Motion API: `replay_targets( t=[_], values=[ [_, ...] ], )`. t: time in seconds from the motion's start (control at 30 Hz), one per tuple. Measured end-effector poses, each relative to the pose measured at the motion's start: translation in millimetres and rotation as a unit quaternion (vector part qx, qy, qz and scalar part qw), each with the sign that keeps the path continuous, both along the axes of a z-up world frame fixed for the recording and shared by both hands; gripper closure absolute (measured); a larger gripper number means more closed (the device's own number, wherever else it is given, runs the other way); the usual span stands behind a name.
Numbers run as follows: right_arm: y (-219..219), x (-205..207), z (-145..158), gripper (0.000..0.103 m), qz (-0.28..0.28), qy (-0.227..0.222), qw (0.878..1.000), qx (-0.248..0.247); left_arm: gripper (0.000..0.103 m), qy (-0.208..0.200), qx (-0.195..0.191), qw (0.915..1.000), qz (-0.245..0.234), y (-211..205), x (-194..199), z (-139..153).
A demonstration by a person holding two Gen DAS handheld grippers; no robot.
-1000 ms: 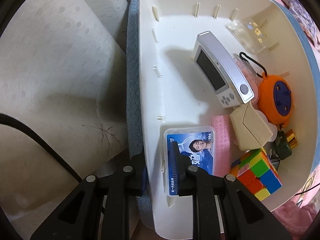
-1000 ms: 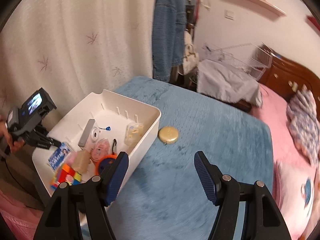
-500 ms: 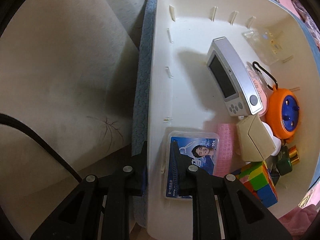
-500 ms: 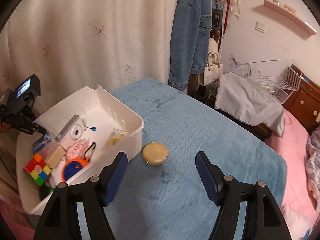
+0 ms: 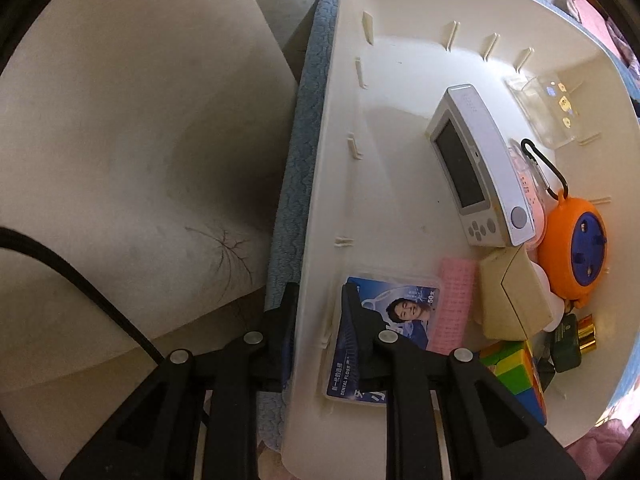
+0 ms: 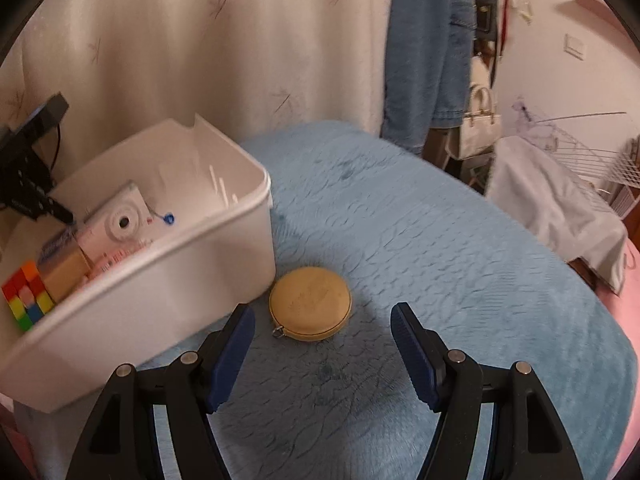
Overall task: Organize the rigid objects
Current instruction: 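Move the right tool to the round gold tin and grasp it, then carry the gold tin into the tray and open the right tool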
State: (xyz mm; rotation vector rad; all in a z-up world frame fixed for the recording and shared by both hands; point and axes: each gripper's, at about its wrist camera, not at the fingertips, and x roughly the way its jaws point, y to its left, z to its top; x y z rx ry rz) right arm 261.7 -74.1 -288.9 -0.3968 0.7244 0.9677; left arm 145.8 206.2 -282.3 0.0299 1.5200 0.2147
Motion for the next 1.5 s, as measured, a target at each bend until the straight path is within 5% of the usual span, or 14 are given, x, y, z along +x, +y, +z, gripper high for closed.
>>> replay_targets(
  t=[0.6, 0.93, 1.2, 1.5],
  values=[
    [27.5, 6.9, -30.7, 0.032, 0.034, 0.018, 0.999, -0.039, 0.081, -0.007, -0.005, 0.9999, 0.008, 6.2, -5.2, 9.3],
    [30.8, -0.1, -29.4, 0.047, 0.015, 0.002, 0.999, -0.042, 0.078, -0.013, 0.007, 0.9999, -0.007, 3.1, -6.8, 13.9],
    [17.4, -17.5, -25.4, 0.047, -0.055, 0.043, 0.996, -0.047, 0.077, -0.021, 0.011, 0.9997, -0.012, -0.4, -10.8, 19.3],
    [-14.9, -81.6, -19.0, 0.047, -0.146, 0.118, 0.979, -0.081, 0.077, -0.034, -0.008, 0.9994, -0.009, 6.2, -17.3, 23.9]
  ],
)
